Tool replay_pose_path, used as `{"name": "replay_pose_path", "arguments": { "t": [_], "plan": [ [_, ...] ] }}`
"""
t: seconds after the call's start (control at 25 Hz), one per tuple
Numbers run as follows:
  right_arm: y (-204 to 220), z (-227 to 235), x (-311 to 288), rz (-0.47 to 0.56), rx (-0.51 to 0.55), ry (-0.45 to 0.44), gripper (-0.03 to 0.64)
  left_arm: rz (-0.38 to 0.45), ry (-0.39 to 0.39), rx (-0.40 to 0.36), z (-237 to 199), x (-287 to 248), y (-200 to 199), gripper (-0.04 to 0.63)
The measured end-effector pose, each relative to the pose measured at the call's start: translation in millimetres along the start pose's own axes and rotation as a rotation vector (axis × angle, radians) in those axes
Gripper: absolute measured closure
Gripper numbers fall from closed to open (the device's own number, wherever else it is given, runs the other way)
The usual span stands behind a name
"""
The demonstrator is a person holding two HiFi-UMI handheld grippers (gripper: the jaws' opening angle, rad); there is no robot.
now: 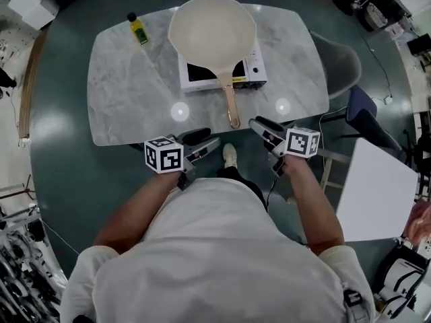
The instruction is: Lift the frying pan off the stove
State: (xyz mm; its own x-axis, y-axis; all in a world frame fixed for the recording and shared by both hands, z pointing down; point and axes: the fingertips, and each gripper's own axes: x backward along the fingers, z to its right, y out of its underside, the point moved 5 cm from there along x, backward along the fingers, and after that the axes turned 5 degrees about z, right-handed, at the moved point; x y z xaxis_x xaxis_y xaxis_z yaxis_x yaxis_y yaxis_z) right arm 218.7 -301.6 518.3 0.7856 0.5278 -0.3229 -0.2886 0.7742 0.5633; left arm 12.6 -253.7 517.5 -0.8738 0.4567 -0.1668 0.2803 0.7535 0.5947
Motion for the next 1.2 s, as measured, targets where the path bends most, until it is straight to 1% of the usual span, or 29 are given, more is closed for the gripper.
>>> {"name": "replay_pose_path", "arguments": {
  "t": [0.12,0.28,0.4,0.52,0.64,0.84,1.04,1.12,1.16,1.2],
  "plan": [
    [-28.8,23.6,-35.5,-0.085,-0.005,-0.062,0.393,0.02,-0.038,0.044,-13.0,-26.0,-7.2,0.345],
    [-54.0,47.3,-84.4,-0.182,-0.1,-0.17,0.345,0.039,-0.092,0.093,-30.6,-58.1,-13.6,0.328],
    [-68.3,65.3,-117.9,-0.247,-0.141,-0.231,0.322,0.045,-0.123,0.12,-49.2,-87.1,-16.1,0.322],
    [-73.6,73.3,-148.4,-0.318,-0.16,-0.283,0.307,0.052,-0.131,0.152,-60.2,-108.2,-13.6,0.317],
    [-71.4,61.6,-172.9,-0.378,-0.168,-0.33,0.299,0.057,-0.112,0.184,-60.3,-111.9,-10.8,0.316],
    [-71.8,52.8,-205.6,-0.44,-0.188,-0.374,0.305,0.051,-0.1,0.214,-66.2,-121.2,-10.3,0.316],
    [-73.0,46.2,-223.4,-0.455,-0.239,-0.416,0.342,0.054,-0.108,0.244,-70.3,-128.7,-6.5,0.326],
    [-75.2,44.2,-228.0,-0.453,-0.252,-0.426,0.356,0.052,-0.115,0.25,-71.7,-130.3,-6.0,0.367],
    [-76.5,43.4,-229.3,-0.45,-0.255,-0.43,0.377,0.052,-0.112,0.251,-71.6,-131.2,-6.1,0.408],
    [-77.4,43.1,-230.1,-0.449,-0.255,-0.432,0.401,0.052,-0.102,0.253,-71.0,-132.2,-6.4,0.426]
  ]
}}
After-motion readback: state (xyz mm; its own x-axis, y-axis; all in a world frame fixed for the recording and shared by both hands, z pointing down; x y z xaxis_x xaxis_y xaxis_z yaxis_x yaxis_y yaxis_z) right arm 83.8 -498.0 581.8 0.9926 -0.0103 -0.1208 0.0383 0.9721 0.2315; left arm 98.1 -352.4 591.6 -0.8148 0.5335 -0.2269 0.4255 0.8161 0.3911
